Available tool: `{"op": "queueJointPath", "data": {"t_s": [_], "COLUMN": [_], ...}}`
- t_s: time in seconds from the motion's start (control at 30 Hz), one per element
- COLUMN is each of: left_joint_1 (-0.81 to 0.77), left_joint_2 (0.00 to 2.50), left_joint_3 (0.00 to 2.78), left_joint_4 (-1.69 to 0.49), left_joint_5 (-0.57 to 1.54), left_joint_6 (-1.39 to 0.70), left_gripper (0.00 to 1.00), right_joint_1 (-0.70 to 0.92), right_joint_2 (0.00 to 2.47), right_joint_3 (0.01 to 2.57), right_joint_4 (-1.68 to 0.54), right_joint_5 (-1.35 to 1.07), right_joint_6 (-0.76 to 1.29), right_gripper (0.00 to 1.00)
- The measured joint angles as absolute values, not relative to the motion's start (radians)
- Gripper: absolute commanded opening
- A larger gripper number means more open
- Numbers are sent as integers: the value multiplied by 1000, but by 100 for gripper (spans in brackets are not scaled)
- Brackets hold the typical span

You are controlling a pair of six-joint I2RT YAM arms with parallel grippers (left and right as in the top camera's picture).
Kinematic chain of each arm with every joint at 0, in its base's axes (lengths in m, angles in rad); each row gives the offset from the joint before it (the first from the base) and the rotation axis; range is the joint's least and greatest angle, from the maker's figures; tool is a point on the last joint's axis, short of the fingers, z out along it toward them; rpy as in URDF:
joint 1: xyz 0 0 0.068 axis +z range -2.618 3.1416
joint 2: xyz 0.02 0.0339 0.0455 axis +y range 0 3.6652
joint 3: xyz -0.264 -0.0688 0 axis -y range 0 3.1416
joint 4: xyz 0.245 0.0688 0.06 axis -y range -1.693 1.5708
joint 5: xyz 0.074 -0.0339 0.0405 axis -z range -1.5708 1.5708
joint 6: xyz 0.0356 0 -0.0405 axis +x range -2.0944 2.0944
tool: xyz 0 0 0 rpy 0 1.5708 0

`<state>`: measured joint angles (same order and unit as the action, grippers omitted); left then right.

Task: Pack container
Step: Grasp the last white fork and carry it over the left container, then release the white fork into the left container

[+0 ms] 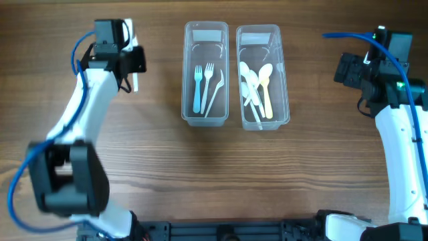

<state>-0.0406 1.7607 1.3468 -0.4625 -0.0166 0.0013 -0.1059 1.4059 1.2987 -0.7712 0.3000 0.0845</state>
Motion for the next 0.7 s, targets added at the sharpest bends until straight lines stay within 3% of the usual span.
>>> {"op": "queueJointPath", "data": {"t_s": [0.4,0.7], "left_joint_1": [-370,-446], "left_joint_2": [1645,1738], "left_joint_3": [1347,1347], "left_joint_4": [-500,-492], "left_joint_5": [-17,-17], "left_joint_6": [-164,-267], "left_gripper": [4,5], "right_joint_1": [-106,-106], "right_joint_2": [1406,1406], "right_joint_3": [1299,1299], "right_joint_4": [-771,-771], "right_joint_5": [300,300], "right_joint_6": [84,84], "right_gripper": [100,100]}}
